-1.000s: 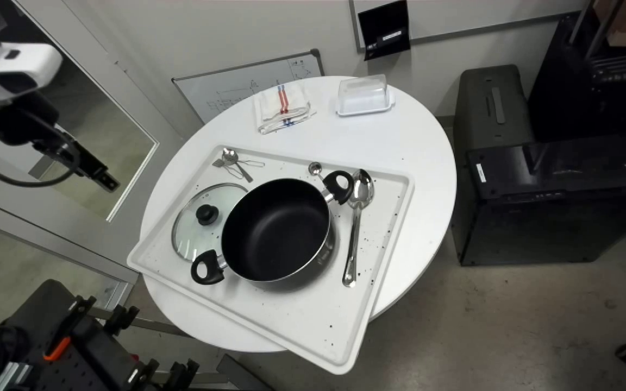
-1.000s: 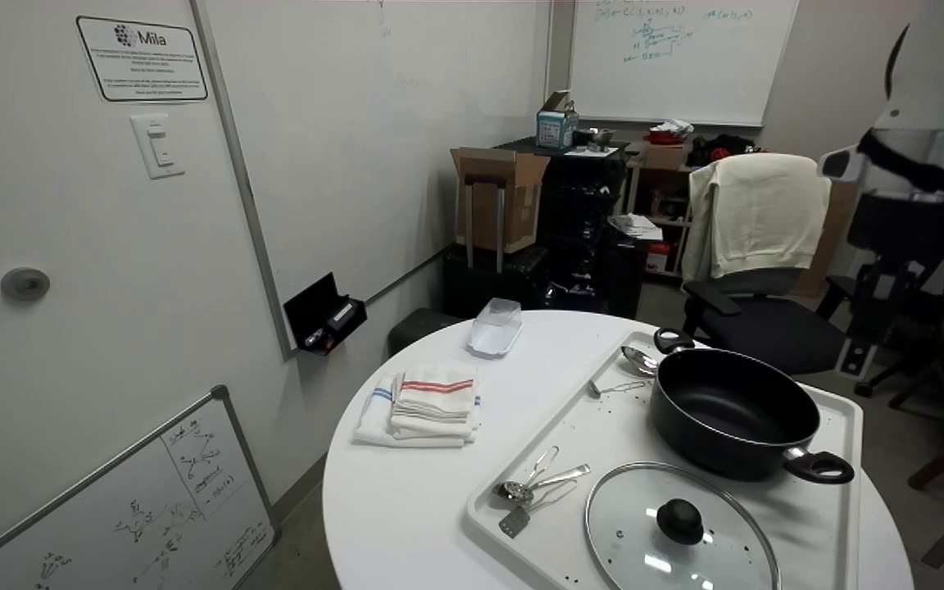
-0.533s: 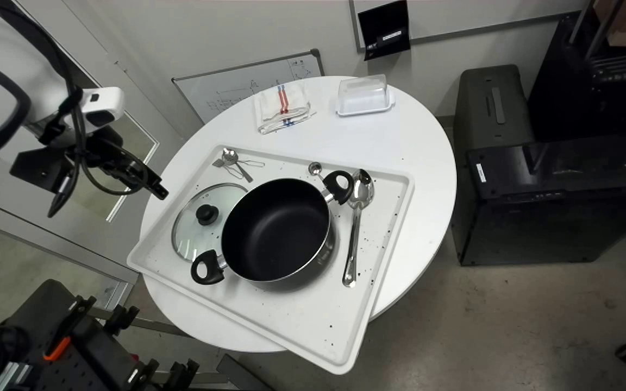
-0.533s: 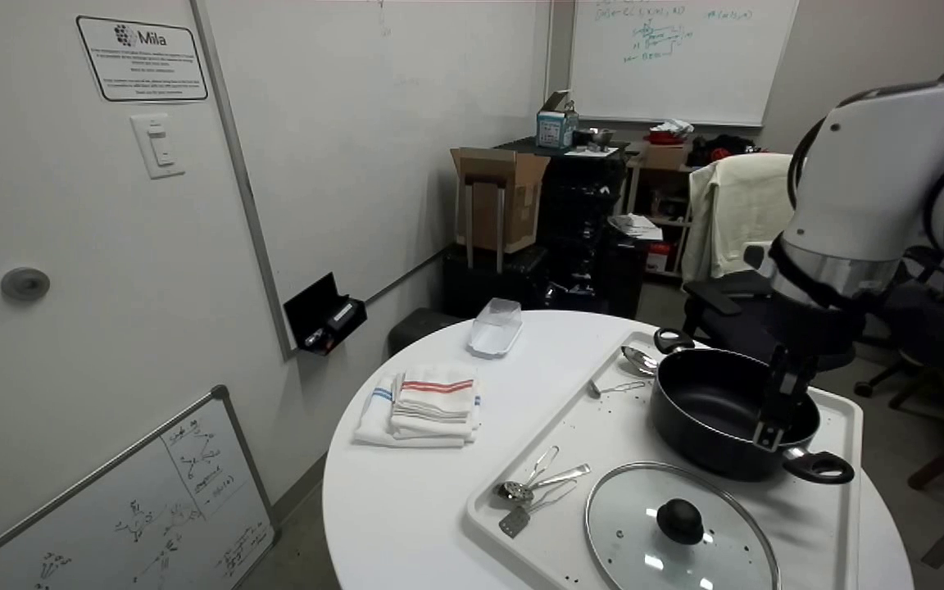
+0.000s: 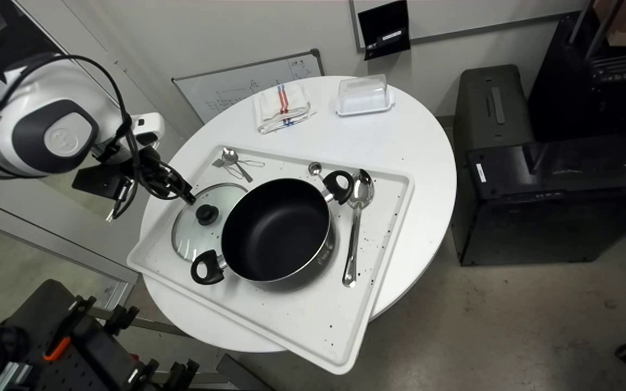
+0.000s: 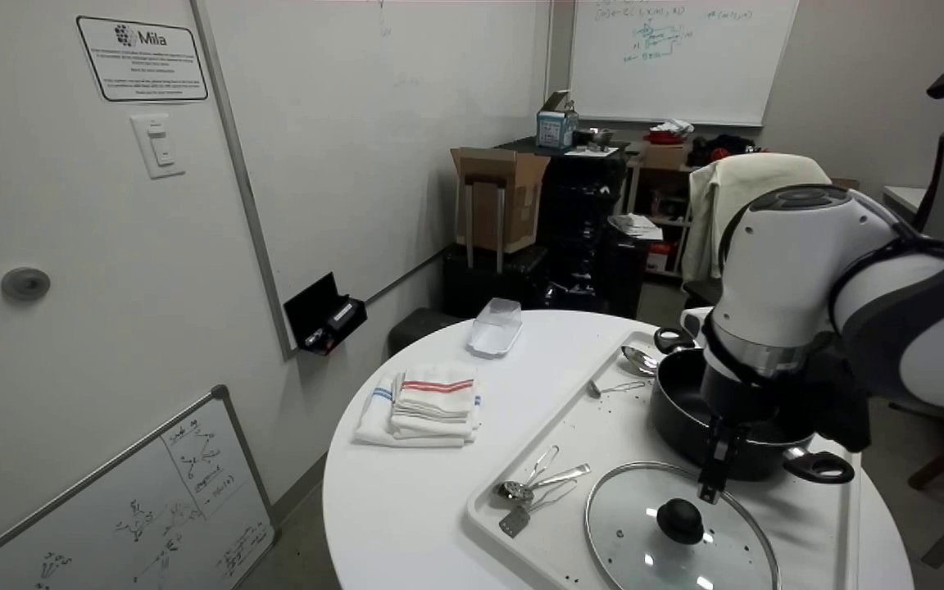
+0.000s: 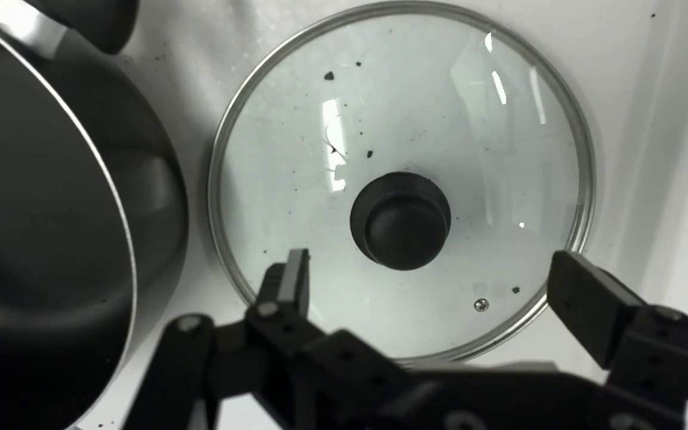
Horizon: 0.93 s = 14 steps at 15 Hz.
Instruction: Pick up the lid from the table and put it on the pot
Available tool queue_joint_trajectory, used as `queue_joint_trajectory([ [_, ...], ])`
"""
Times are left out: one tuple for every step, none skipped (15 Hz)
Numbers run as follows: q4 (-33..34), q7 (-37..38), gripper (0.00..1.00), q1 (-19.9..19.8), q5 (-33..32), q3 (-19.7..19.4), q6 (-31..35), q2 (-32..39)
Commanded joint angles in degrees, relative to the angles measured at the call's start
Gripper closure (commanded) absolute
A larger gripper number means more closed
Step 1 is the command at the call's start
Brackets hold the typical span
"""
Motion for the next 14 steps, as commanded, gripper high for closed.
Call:
queue_joint_trajectory([
  [5.5, 2.2, 0.00, 5.2, -1.8, -4.3, 2.7, 7.2],
  [6.4, 2.1, 0.00, 6.0, -1.5, -4.9, 3.0, 8.5],
  [7.2, 2.1, 0.00, 7.0, -1.4, -5.6, 3.7, 10.0],
  [8.0, 2.0, 0.00, 7.7, -1.2, -6.2, 4.1, 11.3],
  [8.7, 2.0, 0.00, 8.5, -1.1, -6.7, 4.6, 12.5],
  [9.3, 1.9, 0.00, 9.0, -0.9, -7.1, 5.0, 13.6],
  [9.9, 1.9, 0.00, 9.6, -0.7, -7.5, 5.4, 14.6],
  [10.5, 1.9, 0.00, 10.0, -0.4, -7.8, 5.6, 15.5],
  [11.0, 1.8, 0.00, 10.2, -0.2, -8.0, 5.9, 16.3],
  [11.4, 1.8, 0.00, 10.4, -0.1, -8.2, 6.1, 17.0],
  [11.8, 1.7, 0.00, 10.4, 0.1, -8.2, 6.2, 17.6],
  [12.1, 1.6, 0.00, 10.4, 0.2, -8.2, 6.3, 18.0],
  [12.3, 1.5, 0.00, 10.4, 0.3, -8.2, 6.4, 18.2],
  [12.6, 1.5, 0.15, 10.4, 0.4, -8.2, 6.6, 18.5],
])
